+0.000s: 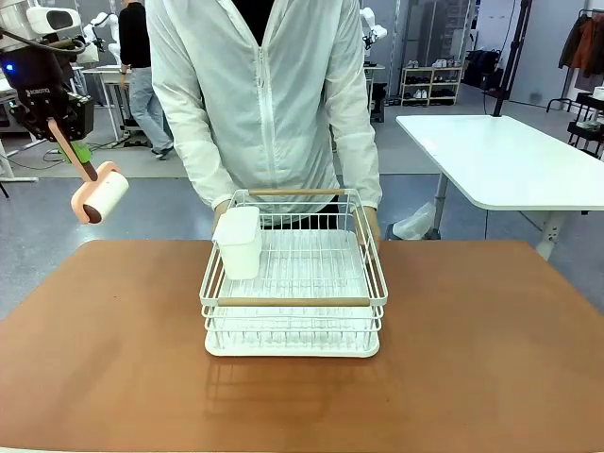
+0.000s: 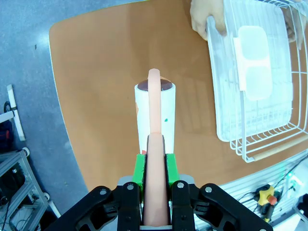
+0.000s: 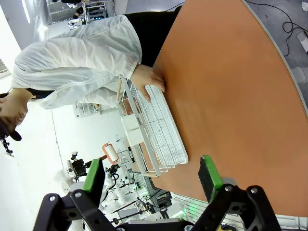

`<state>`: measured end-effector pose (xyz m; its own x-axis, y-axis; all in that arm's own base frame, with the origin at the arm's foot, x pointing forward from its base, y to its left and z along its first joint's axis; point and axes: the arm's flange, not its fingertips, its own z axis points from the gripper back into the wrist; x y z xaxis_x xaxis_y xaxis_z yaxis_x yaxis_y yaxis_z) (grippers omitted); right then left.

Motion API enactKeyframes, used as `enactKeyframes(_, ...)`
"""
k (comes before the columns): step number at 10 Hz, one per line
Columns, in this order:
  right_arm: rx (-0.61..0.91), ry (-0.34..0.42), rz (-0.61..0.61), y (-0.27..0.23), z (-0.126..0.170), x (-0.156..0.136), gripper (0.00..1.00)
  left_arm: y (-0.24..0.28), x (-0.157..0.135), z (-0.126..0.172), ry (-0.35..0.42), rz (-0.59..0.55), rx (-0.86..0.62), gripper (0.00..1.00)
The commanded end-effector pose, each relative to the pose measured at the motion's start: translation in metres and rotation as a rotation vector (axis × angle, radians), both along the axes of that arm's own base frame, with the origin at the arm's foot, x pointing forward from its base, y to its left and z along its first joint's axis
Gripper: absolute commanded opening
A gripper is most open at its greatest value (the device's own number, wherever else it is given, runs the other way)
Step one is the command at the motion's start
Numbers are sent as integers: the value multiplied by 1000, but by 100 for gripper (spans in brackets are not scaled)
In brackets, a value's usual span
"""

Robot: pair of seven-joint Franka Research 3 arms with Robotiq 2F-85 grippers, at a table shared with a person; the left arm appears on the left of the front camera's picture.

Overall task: Clean the table.
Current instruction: Place the Lint Roller down when the Dish drying rack is positioned in the middle of the table.

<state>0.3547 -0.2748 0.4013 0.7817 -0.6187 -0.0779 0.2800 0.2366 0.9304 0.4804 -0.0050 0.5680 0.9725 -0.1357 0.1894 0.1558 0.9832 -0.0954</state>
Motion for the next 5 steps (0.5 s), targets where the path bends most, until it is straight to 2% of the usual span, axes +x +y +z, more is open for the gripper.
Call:
enactKeyframes(1,18,5,-6,2,5,-1,100,1,2,5,-7,5,2,21)
enactKeyframes(5,18,5,-6,2,5,-1,100,1,2,5,-7,5,2,21)
